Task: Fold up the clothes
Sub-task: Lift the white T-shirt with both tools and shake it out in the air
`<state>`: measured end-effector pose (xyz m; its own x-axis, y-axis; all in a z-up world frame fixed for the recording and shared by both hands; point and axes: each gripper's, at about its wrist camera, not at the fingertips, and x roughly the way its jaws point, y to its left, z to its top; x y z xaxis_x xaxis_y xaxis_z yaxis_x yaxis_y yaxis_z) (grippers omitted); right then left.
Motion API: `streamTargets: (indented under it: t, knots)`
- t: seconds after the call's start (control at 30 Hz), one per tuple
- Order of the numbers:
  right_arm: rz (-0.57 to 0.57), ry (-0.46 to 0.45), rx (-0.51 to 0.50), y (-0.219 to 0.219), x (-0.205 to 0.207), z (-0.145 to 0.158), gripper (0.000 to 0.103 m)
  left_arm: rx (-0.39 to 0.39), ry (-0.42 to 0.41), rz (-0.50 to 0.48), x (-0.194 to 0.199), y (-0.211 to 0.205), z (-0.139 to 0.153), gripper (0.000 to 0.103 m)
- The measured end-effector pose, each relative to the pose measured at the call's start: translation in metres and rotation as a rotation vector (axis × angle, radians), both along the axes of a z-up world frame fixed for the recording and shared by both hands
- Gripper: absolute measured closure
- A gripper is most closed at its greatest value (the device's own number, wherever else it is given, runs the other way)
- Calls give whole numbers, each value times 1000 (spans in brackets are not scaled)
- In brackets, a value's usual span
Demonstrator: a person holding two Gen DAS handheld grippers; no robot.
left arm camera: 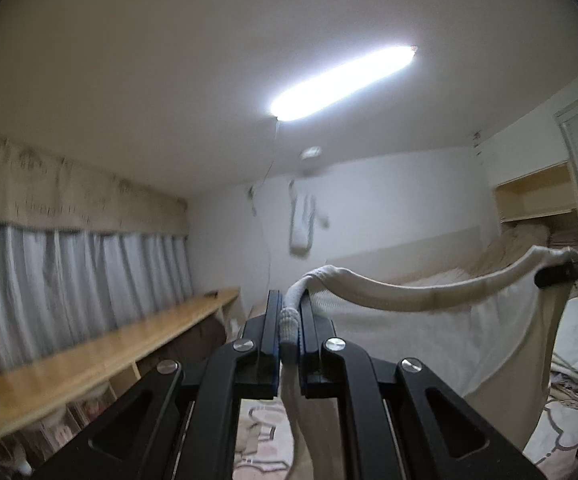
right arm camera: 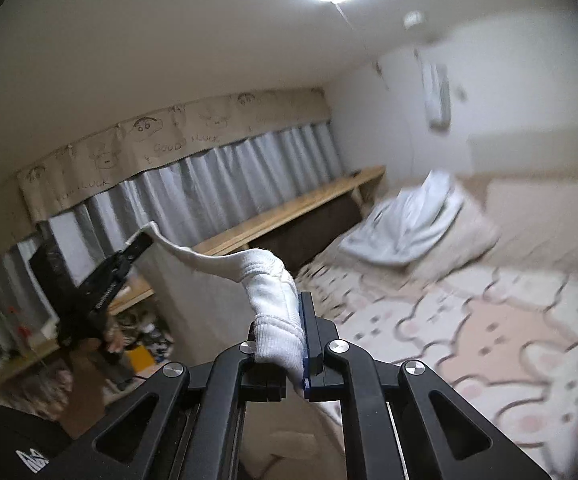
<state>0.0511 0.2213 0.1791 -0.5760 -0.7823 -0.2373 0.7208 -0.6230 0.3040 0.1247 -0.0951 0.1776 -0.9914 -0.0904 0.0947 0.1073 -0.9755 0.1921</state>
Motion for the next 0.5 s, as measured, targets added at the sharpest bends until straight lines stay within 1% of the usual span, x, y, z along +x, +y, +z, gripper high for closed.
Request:
streamTargets:
  t: [0.17,0.3,0.37,0.43,0.5]
  knots:
    - [-84,114,25,22,56,35,96,-79,72,-41,41,29,24,96]
    - [-143,191,43,31,90,57,96,-133,113,-57,63,46,40,96]
    - [-170,231,68,35,103,67,96,-147,114,-75,69,51,46,96]
    - [-197,265,102,37,112,76,96,-148,94,-96,66,52,50,96]
    - [-220,275,126,39,110,78,96,-142,51,-121,54,53,51,96]
